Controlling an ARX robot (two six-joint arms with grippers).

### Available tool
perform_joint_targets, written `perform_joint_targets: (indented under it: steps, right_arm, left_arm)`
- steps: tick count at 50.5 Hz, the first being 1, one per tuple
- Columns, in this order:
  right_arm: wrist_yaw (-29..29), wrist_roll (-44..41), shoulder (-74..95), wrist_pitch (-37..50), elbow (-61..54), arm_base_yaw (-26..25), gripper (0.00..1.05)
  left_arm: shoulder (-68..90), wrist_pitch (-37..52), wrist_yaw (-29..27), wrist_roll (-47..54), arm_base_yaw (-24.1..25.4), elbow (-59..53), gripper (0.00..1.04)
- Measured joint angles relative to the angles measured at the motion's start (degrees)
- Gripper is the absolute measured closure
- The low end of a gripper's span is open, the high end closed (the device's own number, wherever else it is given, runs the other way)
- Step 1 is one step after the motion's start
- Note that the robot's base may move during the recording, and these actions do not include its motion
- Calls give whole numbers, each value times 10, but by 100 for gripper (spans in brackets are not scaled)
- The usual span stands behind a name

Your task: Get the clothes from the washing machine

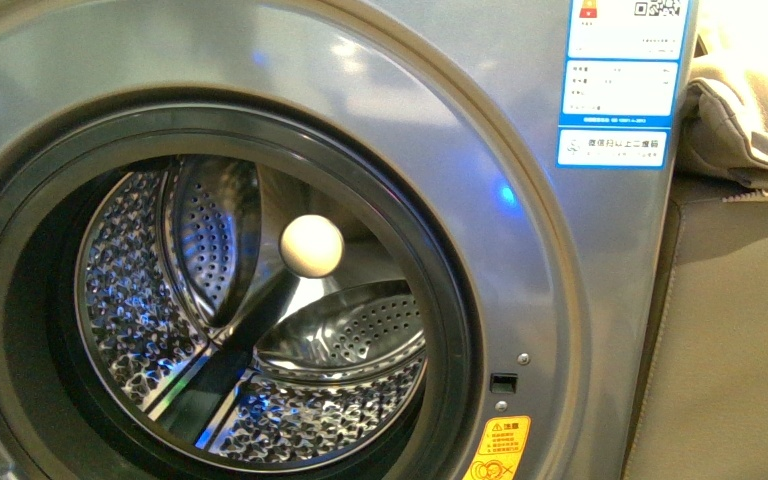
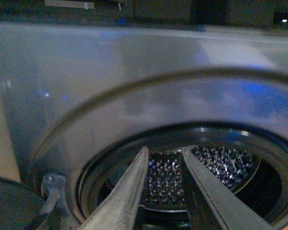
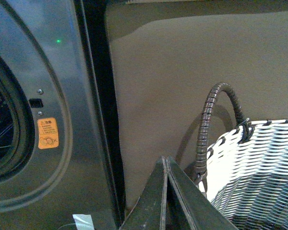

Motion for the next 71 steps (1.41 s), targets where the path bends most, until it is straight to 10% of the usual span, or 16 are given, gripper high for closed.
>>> perform_joint_targets:
  steps: [7,30,71]
  right_arm:
    - [0,0,-1,0,0,0,102]
    - [0,0,-1,0,0,0,102]
    - [0,0,-1,0,0,0,102]
  left_arm:
    - [-47,44,30,1,20,-110,102]
    - [-180,123,116,2,120,-329,101]
    - [-317,101,120,2,121,-440,101]
